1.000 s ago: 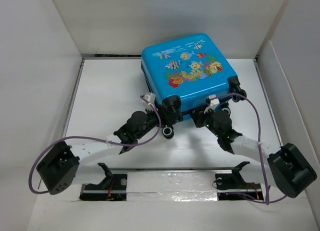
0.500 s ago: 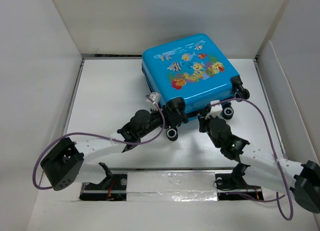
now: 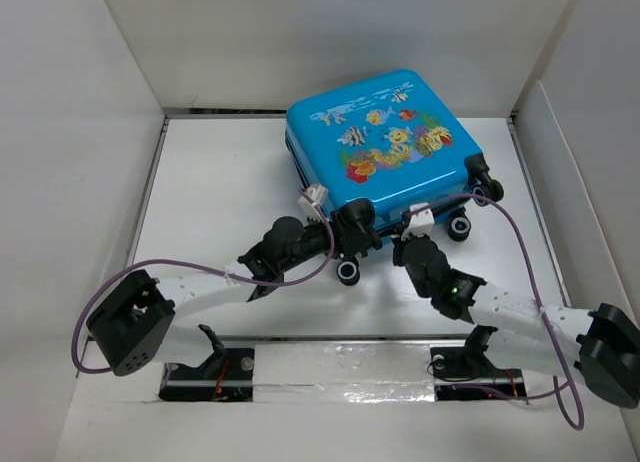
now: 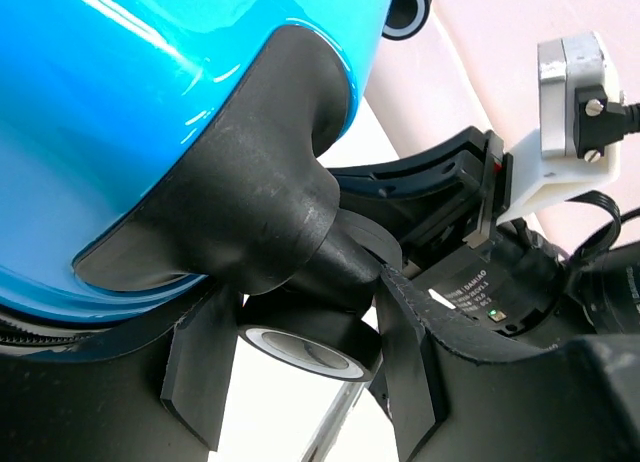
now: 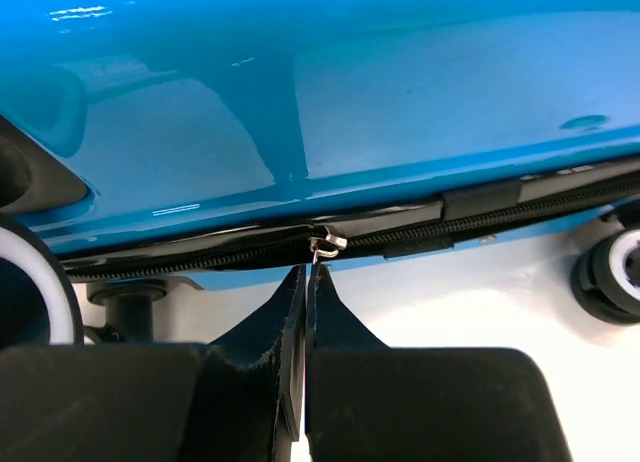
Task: Pack the luggage
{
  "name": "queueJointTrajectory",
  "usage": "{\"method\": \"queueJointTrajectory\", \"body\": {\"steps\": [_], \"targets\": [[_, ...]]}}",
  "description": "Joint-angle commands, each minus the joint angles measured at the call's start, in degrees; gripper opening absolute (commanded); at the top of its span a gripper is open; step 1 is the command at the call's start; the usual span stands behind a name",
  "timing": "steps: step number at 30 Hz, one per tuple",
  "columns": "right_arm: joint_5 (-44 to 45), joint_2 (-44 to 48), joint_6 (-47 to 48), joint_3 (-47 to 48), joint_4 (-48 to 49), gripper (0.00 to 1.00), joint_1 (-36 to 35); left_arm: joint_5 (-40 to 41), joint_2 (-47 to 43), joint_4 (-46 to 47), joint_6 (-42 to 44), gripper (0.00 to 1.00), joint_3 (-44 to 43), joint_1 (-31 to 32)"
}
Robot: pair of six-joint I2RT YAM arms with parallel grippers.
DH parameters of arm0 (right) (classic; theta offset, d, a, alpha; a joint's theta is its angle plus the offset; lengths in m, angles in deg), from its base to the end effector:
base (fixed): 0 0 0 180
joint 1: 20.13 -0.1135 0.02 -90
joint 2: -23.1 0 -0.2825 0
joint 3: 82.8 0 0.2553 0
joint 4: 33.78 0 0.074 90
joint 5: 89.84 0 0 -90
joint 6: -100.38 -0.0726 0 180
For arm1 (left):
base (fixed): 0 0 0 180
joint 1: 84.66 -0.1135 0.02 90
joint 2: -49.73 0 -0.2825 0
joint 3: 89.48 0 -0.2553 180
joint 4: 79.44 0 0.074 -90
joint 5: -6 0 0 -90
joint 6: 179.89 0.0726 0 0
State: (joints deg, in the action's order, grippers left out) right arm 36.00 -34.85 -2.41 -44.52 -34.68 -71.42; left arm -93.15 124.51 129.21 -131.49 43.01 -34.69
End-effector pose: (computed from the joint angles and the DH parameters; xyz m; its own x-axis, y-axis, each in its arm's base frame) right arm 0.1801 0.1567 0.2203 -0.2784 -0.0604 -0.9586 -0.2339 0.9722 0.0066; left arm 0.1959 -0.2512 0.2726 -0.5582 -0.3546 -0.7501 0.6521 0.3716 -0.6609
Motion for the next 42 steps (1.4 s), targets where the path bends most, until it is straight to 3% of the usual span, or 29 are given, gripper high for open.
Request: {"method": "queueJointTrajectory", "body": {"steps": [1,4,7,8,10,11,17,29,36,38,42], "targets": [[-15.0,1.5,-7.2,1.8,5.1,0.0,-7.6,4.9,0.4,8.0,-1.5,0.47,-5.9,-0.4],[-16.6,4.3,-6.5,-0.3,2.8,0.0,-2.5,5.4,-0.5,8.0,-2.0,0.46,-4.0,-0.4],[-22.6,7.0,-5.5,-3.3,7.4,0.0,3.2,5.3,-0.8,7.9,-2.8,0.52,-2.0,-0.4],[-25.3,6.5,-5.2,-3.7,8.0,0.11,5.7,5.2,-0.9,8.1,-3.1,0.59,-1.6,-0.4],[-27.2,5.2,-4.1,-3.2,8.0,0.23,7.9,5.5,-0.9,7.9,-3.3,0.62,-0.9,-0.4],[-29.8,4.5,-3.8,-2.3,8.1,0.35,9.0,5.5,-0.7,7.6,-3.1,0.62,-0.8,-0.4],[-35.0,0.3,-1.6,-0.3,8.5,0.49,12.6,6.1,-1.0,6.7,-2.4,0.64,-0.6,-0.4],[-27.7,7.1,-5.7,-4.8,5.9,0.5,17.3,7.8,-2.2,3.6,-0.9,0.71,0.9,-0.4],[-32.0,4.0,-3.9,-1.4,6.5,0.5,20.6,7.6,-2.1,3.8,-0.8,0.71,1.4,-0.4],[-32.8,1.6,-3.6,0.5,2.5,0.48,20.6,7.3,-2.2,3.9,-0.8,0.71,1.3,-0.4],[-29.8,2.0,-4.4,-1.0,3.8,0.44,20.6,6.3,-2.1,5.0,-0.8,0.71,1.7,-0.4]]}}
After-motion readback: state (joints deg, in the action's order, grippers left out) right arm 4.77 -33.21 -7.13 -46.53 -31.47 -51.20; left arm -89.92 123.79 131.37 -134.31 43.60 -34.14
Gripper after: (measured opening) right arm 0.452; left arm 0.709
